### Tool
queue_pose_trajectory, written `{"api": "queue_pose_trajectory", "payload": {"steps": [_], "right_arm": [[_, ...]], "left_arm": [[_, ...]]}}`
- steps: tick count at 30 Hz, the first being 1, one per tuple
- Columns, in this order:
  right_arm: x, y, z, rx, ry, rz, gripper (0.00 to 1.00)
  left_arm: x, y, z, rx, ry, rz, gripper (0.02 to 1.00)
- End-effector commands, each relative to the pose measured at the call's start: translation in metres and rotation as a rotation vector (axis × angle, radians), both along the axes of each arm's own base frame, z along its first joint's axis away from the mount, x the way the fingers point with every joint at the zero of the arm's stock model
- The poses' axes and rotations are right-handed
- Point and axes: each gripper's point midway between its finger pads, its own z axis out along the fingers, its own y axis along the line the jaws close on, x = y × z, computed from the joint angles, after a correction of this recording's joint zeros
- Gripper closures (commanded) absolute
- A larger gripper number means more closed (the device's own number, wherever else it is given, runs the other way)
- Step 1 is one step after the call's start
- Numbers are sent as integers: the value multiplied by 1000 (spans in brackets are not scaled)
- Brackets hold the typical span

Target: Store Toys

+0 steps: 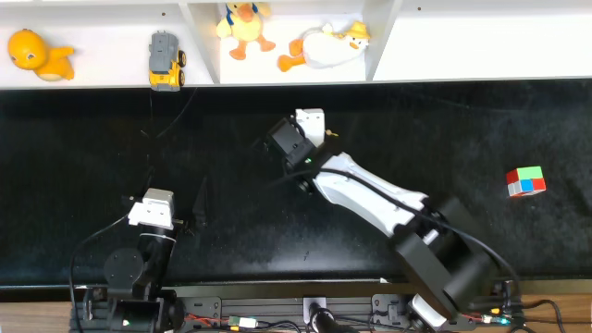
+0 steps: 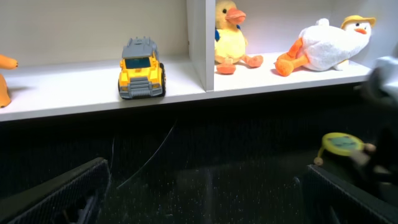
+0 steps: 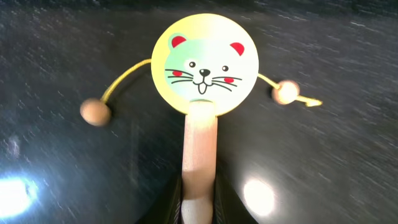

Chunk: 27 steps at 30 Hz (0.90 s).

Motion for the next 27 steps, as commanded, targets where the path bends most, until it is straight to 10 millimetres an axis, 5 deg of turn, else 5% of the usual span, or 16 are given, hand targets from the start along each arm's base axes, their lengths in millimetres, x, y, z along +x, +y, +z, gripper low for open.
{"api": "queue_pose_trajectory", "payload": {"steps": [1,14,20,27], "right_arm": [[-6,-31,34,33,-70,-42,956],[-70,-151,84,47,-137,-96,958],[-54,-200,100,-3,-137,-52,958],[-7,-244,123,-3,-156,4,956]], "left_arm": [[0,0,0,-10,-1,5,23],[0,0,0,-10,-1,5,20],[0,0,0,-10,-1,5,20],[0,0,0,-10,-1,5,20]]}}
